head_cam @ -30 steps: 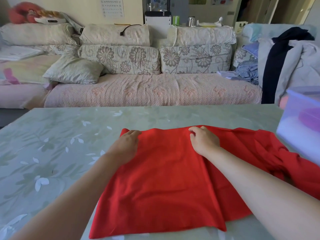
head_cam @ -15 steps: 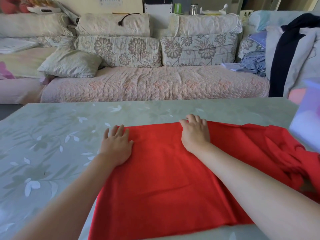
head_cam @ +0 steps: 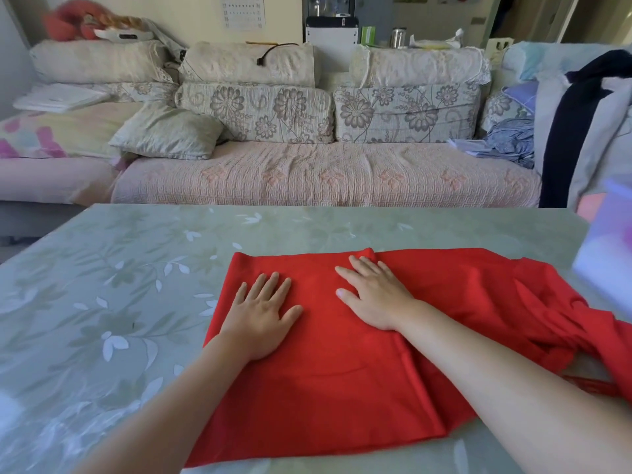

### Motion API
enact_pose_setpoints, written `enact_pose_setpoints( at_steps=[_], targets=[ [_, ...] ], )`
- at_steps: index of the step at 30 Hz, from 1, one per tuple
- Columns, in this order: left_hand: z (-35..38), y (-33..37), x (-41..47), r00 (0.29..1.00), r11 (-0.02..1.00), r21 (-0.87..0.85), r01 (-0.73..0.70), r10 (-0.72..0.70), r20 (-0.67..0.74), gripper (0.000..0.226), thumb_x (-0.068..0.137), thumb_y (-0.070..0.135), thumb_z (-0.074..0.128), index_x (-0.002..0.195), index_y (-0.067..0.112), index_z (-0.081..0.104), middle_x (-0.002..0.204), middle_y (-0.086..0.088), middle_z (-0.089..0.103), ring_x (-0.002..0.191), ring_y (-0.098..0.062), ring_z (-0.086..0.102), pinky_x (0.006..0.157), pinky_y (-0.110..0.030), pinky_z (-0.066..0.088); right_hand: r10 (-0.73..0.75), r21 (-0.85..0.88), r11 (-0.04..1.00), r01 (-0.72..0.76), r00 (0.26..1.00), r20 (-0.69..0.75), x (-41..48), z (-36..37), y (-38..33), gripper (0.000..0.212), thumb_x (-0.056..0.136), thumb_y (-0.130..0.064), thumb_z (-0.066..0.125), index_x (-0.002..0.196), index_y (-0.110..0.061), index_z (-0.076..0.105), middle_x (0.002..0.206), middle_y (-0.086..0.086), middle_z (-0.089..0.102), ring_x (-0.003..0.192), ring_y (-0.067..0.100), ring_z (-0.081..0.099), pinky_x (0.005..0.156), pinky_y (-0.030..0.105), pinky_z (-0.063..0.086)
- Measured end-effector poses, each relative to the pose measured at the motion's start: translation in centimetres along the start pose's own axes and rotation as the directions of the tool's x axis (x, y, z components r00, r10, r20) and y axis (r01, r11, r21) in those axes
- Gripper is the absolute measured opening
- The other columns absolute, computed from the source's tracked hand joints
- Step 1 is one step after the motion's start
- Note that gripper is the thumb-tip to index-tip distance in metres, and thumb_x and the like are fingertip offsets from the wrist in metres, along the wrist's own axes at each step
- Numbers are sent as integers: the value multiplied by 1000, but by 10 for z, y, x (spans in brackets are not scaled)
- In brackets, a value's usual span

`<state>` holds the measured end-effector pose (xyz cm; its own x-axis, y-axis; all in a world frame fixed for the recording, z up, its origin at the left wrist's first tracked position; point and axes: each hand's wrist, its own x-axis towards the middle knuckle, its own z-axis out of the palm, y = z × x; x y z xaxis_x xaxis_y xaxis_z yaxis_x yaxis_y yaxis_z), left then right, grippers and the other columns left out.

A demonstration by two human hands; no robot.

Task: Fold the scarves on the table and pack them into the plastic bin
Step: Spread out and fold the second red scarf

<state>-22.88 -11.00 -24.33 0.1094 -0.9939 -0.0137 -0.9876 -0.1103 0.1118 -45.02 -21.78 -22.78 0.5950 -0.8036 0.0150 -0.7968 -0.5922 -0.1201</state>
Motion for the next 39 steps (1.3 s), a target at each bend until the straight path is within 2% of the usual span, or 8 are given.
enact_pose_setpoints(
  at_steps=[8,13,18,22,26,31,35,39],
  targets=[
    [-14,-94,-36,999,997,74,-38,37,20,105,60,88,-24,153,45,-4,162,14,-8,148,-5,-13,122,-37,-6,-111,88,991,102,988,108,-18,15,-70,64,100,-59,33,157,-38,15,168,1,-2,154,16,-4,124,43,0],
    [-18,-103,-44,997,987,160,34,-22,-76,91,74,76,-9,155,38,2,164,5,5,151,-15,1,123,-41,1,-125,166,980,112,990,68,-30,9,-95,58,103,-52,36,156,-34,24,167,1,5,154,16,1,125,40,5],
    [-27,-82,-78,931,999,-9,-33,27,-364,62,91,52,16,133,24,52,133,3,53,123,-22,49,102,-39,39,-206,231,942,243,963,-172,-51,0,-110,38,103,-32,46,140,-27,56,155,1,40,147,19,30,121,33,18],
    [-19,-73,-121,828,994,-88,-65,5,-561,29,94,38,33,100,22,56,99,6,54,90,-22,52,79,-40,45,-401,55,878,475,794,-457,-80,2,-124,25,90,-20,54,106,-24,73,113,-5,65,108,17,60,93,39,47],
    [-1,-89,-153,944,996,-85,-15,-13,-329,63,88,65,25,131,27,52,134,7,51,126,-21,46,106,-38,37,-495,12,857,514,832,-251,-112,19,-140,41,91,-37,46,125,-29,67,138,1,58,129,22,52,108,43,41],
    [-6,-123,-170,998,1000,-21,17,-18,-61,107,58,97,-8,151,49,12,163,13,7,151,-11,-3,123,-40,0,-310,41,951,307,939,151,-137,30,-176,62,100,-52,29,157,-42,7,167,-2,-9,153,16,-12,121,52,-10],
    [-16,-138,-172,998,999,2,48,-49,49,113,49,103,-2,150,53,2,163,13,-2,150,-14,-10,121,-46,-5,-320,137,946,294,916,243,-142,24,-199,66,101,-51,39,156,-44,4,166,-2,-13,152,14,-16,119,56,-15],
    [-31,-118,-161,995,993,75,89,-92,40,108,55,87,10,152,41,22,162,7,16,151,-19,6,120,-48,-7,-323,280,921,272,934,155,-141,12,-176,62,101,-46,46,156,-39,21,167,-2,3,153,12,-3,125,40,-1]
  ],
)
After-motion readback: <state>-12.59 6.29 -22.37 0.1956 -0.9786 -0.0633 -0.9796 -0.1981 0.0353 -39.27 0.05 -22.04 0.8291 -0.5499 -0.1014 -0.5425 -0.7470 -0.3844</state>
